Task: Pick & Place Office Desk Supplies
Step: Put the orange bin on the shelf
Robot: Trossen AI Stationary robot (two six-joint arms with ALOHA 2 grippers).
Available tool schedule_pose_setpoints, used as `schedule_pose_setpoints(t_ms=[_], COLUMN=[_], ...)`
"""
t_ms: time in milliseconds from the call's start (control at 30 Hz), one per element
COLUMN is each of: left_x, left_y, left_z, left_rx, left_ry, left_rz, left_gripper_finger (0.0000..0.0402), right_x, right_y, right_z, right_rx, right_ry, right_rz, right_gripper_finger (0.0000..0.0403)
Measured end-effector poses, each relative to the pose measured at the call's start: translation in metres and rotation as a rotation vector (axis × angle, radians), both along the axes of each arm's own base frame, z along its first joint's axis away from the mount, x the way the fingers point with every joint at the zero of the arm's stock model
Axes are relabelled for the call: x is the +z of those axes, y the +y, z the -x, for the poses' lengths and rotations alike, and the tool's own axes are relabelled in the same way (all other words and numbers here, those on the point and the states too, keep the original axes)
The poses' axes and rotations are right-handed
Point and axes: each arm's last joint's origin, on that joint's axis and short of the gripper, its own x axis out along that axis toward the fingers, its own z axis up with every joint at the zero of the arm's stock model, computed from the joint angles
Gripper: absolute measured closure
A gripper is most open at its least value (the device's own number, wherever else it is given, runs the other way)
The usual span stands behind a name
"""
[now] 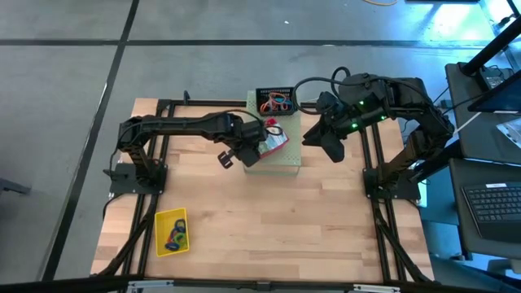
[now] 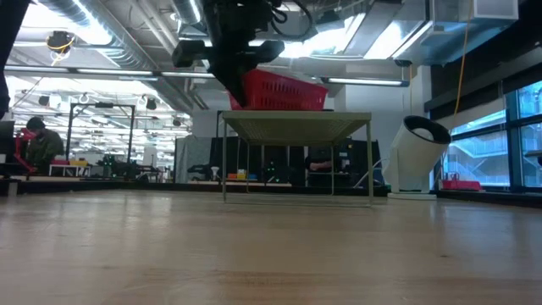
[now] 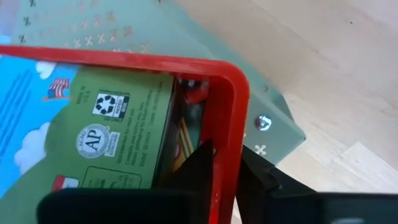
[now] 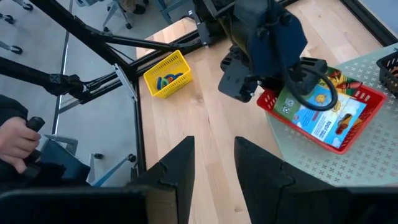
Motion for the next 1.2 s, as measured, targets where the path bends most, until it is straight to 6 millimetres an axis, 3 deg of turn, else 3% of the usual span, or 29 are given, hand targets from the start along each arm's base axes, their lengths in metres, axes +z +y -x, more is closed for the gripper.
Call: schedule_pose_setpoints(t_ms=[167, 333, 767, 967, 1200], left_x=[0.001, 0.015, 0.041, 0.079, 0.145], left_y=[0.000, 0.002, 0.005, -0.001, -0.006], left_z=[0.000, -0.001, 0.008, 0.019, 0.050], left_rx=[0.023, 0.050, 0.148, 0.365, 0.669], left_ry=[-0.005, -0.049, -0.025, -0.077, -0.292], left_rz=[0.002, 0.019, 0.051, 0.072, 0.322], left_gripper_finger=[0.0322, 0.0295, 0.0237, 0.0231, 0.0231], right_x=[0.000, 0.000, -0.003, -0.029, -0.080], right_y=[0.000, 0.000, 0.000, 0.004, 0.024], right_z=[0.000, 0.000, 0.002, -0.020, -0.063], right_rx=[0.000, 0.001, 0.036, 0.112, 0.296], right_ry=[0.000, 0.000, 0.031, 0.142, 0.302], right_rz=[0.001, 0.005, 0.041, 0.064, 0.178], right_gripper_finger=[0.0289, 0.0296, 0.0397, 0.0399, 0.0401])
